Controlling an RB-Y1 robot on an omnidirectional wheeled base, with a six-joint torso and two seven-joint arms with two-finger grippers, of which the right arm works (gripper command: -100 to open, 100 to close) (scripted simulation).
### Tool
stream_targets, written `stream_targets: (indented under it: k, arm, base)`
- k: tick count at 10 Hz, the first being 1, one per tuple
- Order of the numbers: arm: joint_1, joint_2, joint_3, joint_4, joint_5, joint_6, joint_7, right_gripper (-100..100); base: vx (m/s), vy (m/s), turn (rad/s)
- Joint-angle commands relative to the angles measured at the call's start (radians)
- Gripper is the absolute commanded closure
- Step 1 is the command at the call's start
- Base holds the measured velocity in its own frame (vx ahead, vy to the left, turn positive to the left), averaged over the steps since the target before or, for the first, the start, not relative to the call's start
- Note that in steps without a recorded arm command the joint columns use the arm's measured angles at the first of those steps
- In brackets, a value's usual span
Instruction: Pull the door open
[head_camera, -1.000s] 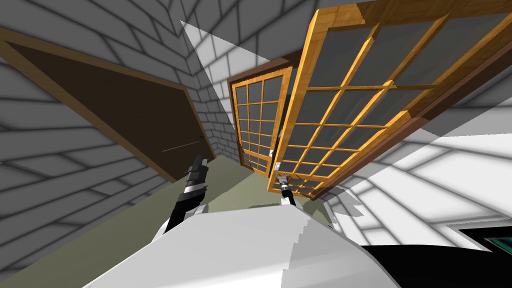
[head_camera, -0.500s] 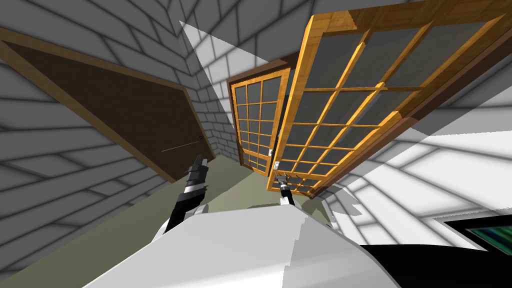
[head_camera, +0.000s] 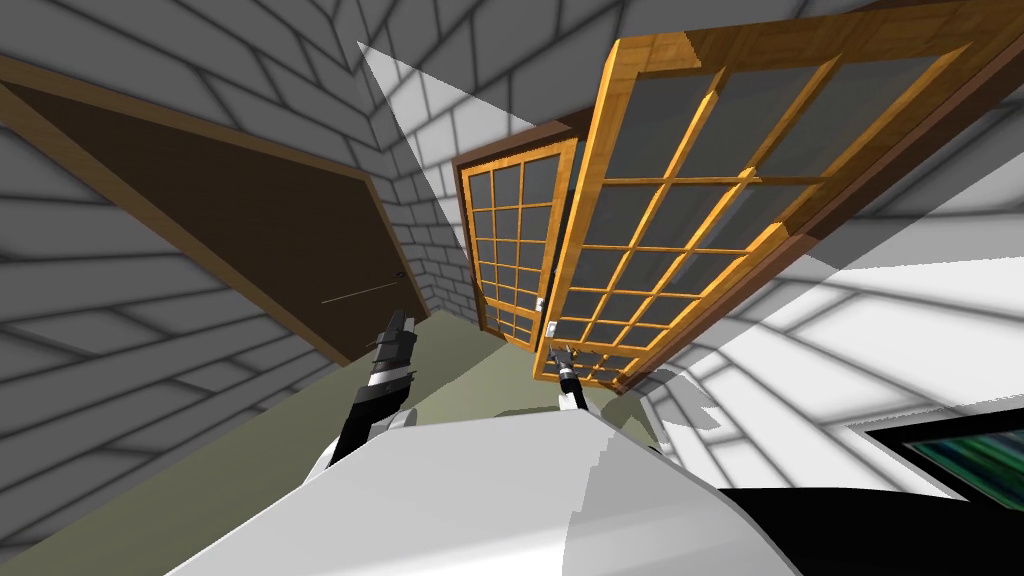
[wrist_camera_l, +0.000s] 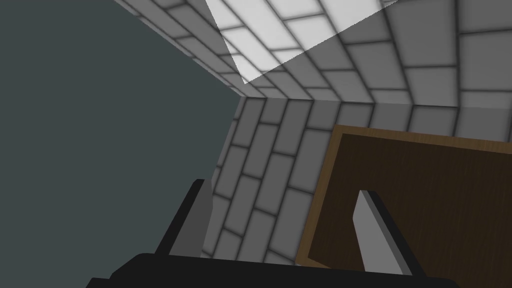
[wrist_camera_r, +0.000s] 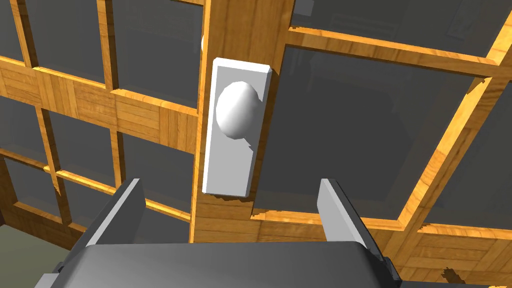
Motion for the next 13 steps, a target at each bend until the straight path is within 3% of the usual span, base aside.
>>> stream_targets:
  k: [1,5,6,7,8,13]
  arm:
    - [0.001,0.004,0.000,-0.007,0.003,0.006,-0.040,-100]
    - [-0.004,0.012,-0.001,-0.006,0.008,0.009,-0.115,-100]
    - [-0.004,0.010,-0.001,-0.003,0.007,0.007,-0.103,-100]
    - [0.006,-0.014,-0.009,0.005,-0.001,-0.003,-0.127,-100]
    - [0.009,-0.020,-0.011,0.007,-0.003,-0.006,-0.133,-100]
    - [0.040,-0.093,-0.036,0.029,-0.026,-0.033,-0.193,-100]
  base:
    - [-0.030,-0.007,-0.014]
    - [-0.025,-0.008,-0.015]
    - [-0.009,-0.002,-0.002]
    - [0.138,0.041,0.171]
    - [0.218,0.030,0.100]
    - [0.229,0.001,0.119]
